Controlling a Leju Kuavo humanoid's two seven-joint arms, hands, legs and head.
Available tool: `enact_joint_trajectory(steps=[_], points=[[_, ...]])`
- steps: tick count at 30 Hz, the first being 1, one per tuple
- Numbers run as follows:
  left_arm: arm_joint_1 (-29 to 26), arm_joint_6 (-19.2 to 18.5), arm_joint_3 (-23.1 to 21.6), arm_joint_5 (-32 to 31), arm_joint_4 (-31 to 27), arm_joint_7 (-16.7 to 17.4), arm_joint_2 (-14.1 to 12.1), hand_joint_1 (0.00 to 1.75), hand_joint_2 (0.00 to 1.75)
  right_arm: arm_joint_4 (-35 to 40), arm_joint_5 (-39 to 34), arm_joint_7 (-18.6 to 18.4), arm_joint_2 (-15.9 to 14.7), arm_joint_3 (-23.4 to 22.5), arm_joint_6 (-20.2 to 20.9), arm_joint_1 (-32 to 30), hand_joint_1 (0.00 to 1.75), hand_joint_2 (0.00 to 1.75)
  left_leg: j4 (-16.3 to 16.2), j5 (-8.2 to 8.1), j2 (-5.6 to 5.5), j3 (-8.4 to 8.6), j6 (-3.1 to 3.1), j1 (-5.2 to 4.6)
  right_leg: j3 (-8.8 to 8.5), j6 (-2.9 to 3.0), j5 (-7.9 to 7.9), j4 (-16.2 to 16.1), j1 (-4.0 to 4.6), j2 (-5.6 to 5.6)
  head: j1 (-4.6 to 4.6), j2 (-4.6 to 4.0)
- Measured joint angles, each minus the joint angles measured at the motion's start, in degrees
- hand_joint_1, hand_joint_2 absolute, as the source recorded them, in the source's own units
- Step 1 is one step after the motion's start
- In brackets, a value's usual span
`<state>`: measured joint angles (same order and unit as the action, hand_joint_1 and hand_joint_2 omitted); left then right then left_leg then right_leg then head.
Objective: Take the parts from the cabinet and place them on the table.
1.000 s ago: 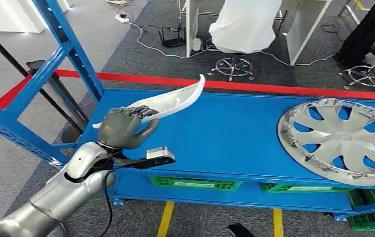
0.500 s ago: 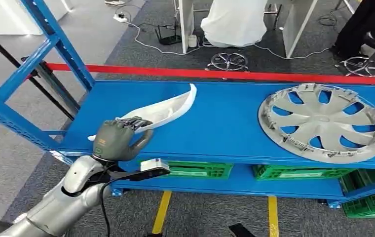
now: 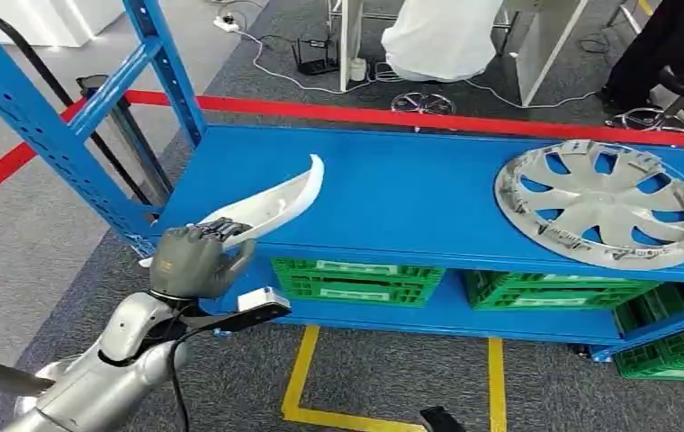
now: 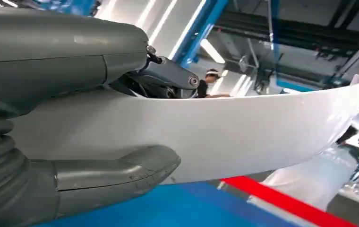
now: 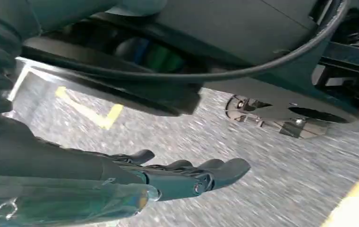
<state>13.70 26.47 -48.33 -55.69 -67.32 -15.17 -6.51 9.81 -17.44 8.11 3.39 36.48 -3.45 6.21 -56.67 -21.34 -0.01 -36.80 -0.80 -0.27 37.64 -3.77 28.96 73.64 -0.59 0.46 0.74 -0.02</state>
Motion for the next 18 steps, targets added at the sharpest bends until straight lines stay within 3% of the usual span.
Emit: enact_joint_trajectory(steps=[1, 2, 3, 4, 5, 7, 8, 9, 11, 12, 13, 14, 15, 16, 17, 18], points=[[-0.2, 0.0, 0.3, 0.0, 0.0, 0.0, 0.0, 1.75, 1.75, 0.0, -0.4, 0.5, -0.2, -0.4, -0.2, -0.3, 0.0, 1.75, 0.0, 0.62, -0.09, -0.71, 0.06, -0.09, -3.24, 0.38, -1.93, -4.1, 0.19, -0.01, 0.0, 0.0], [-0.5, 0.2, 0.7, -0.3, 0.0, 0.0, 0.1, 1.75, 1.75, 0.0, -0.6, 1.1, -0.3, -0.8, -0.4, -0.5, 0.0, 1.75, -0.1, 1.19, -0.13, -1.21, 0.25, -0.11, -7.12, 0.78, -1.82, -9.6, 0.39, -0.02, 0.02, 0.0], [-0.7, 0.2, 1.1, -0.7, 0.0, 0.0, 0.3, 1.75, 1.75, 0.0, -0.6, 1.5, -0.5, -1.0, -0.5, -0.5, 0.0, 1.75, -0.2, 1.75, -0.14, -1.59, 0.6, -0.36, -10.49, 1.03, 0.99, -14.8, 0.61, -0.02, 0.07, 0.0], [-0.9, 0.3, 1.4, -0.8, 0.0, 0.0, 0.4, 1.75, 1.75, 0.0, -0.6, 2.0, -0.5, -1.1, -0.7, -0.5, 0.0, 1.75, -0.2, 2.22, -0.05, -1.6, 0.85, -0.24, -11.35, 1.14, 1.5, -16.7, 0.69, 0.08, 0.13, 0.0], [-1.0, 0.3, 1.4, -0.9, 0.0, 0.0, 0.5, 1.75, 1.75, 0.0, -0.5, 2.2, -0.5, -1.2, -0.7, -0.7, 0.0, 1.75, 0.1, 2.77, 0.0, -1.45, 1.11, -0.13, -10.53, 1.22, 1.03, -16.6, 0.91, 0.14, 0.09, 0.0], [-1.2, 0.4, 1.5, -1.1, 0.0, 0.0, 0.8, 1.75, 1.75, 0.0, -0.6, 2.3, -0.7, -1.6, -0.9, -1.1, 0.0, 1.75, 0.5, 3.95, -0.05, -1.66, 1.86, -0.16, -9.73, 2.27, 0.13, -16.6, 0.89, 0.1, -0.22, 0.0], [-1.4, 0.4, 1.7, -1.1, 0.0, 0.0, 0.7, 1.75, 1.75, 0.0, -0.6, 2.5, -0.8, -1.7, -0.9, -1.3, 0.0, 1.75, 0.2, 2.88, -0.09, -2.03, 2.22, 0.01, -9.35, 2.76, -0.67, -16.8, 0.47, -0.1, -0.26, 0.0], [-1.5, 0.4, 1.8, -1.2, 0.0, 0.0, 0.7, 1.75, 1.75, 0.0, -0.9, 2.6, -0.8, -1.8, -1.1, -1.3, 0.0, 1.75, -1.5, -0.67, -0.07, -2.89, 2.67, -0.01, -8.74, 3.17, -1.47, -16.8, 0.41, -0.05, 0.05, 0.0], [-1.6, 0.3, 2.0, -1.5, 0.0, 0.0, 0.8, 1.75, 1.75, 0.0, -1.5, 3.4, -0.8, -2.2, -1.4, -1.5, 0.0, 1.75, -9.5, -8.01, -0.07, -5.08, 3.21, 0.26, -6.85, 3.29, -3.06, -16.8, 0.24, 0.17, 0.29, 0.0], [-1.8, 0.3, 2.3, -1.8, 0.0, 0.0, 0.8, 1.75, 1.75, 0.0, -1.8, 3.8, -0.8, -2.3, -1.4, -1.7, 0.0, 1.75, -14.4, -10.15, -0.07, -6.11, 3.39, 0.34, -5.78, 3.22, -3.85, -16.8, 0.13, 0.31, 0.35, 0.0], [-2.0, 0.3, 2.6, -1.9, 0.0, 0.0, 0.8, 1.75, 1.75, 0.0, -2.1, 4.0, -0.8, -2.5, -1.4, -1.9, 0.0, 1.75, -17.1, -10.27, -0.07, -6.36, 3.5, 0.41, -4.96, 3.09, -4.45, -16.7, 0.06, 0.44, 0.31, 0.0], [-2.2, 0.3, 2.7, -1.9, 0.0, 0.0, 0.8, 1.75, 1.75, 0.0, -2.5, 4.1, -0.8, -2.7, -1.4, -2.1, 0.0, 1.75, -18.0, -8.77, -0.07, -5.61, 3.6, 0.5, -3.94, 2.82, -5.16, -16.7, -0.06, 0.71, 0.35, 0.0], [-2.3, 0.3, 2.8, -1.9, 0.0, 0.0, 0.8, 1.75, 1.75, 0.0, -2.6, 4.2, -0.8, -3.0, -1.4, -2.3, 0.0, 1.75, -16.8, -6.66, -0.08, -3.86, 3.66, 0.63, -3.14, 2.56, -5.79, -16.6, -0.16, 1.02, 0.33, 0.0], [-2.4, 0.3, 2.9, -1.9, 0.0, 0.0, 0.8, 1.75, 1.75, 0.0, -2.7, 4.3, -0.9, -3.2, -1.4, -2.4, 0.0, 1.75, -13.4, -4.55, -0.17, -0.8, 3.7, 0.81, -2.23, 2.27, -6.49, -16.6, -0.3, 1.48, 0.31, 0.0], [-2.4, 0.3, 3.1, -1.9, 0.0, 0.0, 0.7, 1.75, 1.75, 0.0, -2.7, 4.3, -0.9, -3.4, -1.4, -2.3, 0.0, 1.75, -8.9, -4.02, -0.92, 2.76, 3.71, 1.05, -1.51, 1.99, -7.16, -16.5, -0.47, 2.08, 0.35, 0.0], [-2.4, 0.3, 3.4, -1.9, 0.0, 0.0, 0.7, 1.75, 1.75, 0.0, -2.8, 4.2, -1.0, -3.6, -1.6, -2.2, 0.0, 1.75, -3.8, -5.57, -3.34, 6.96, 3.68, 1.38, -0.98, 1.61, -7.7, -16.4, -0.41, 2.54, 0.42, 0.0]])
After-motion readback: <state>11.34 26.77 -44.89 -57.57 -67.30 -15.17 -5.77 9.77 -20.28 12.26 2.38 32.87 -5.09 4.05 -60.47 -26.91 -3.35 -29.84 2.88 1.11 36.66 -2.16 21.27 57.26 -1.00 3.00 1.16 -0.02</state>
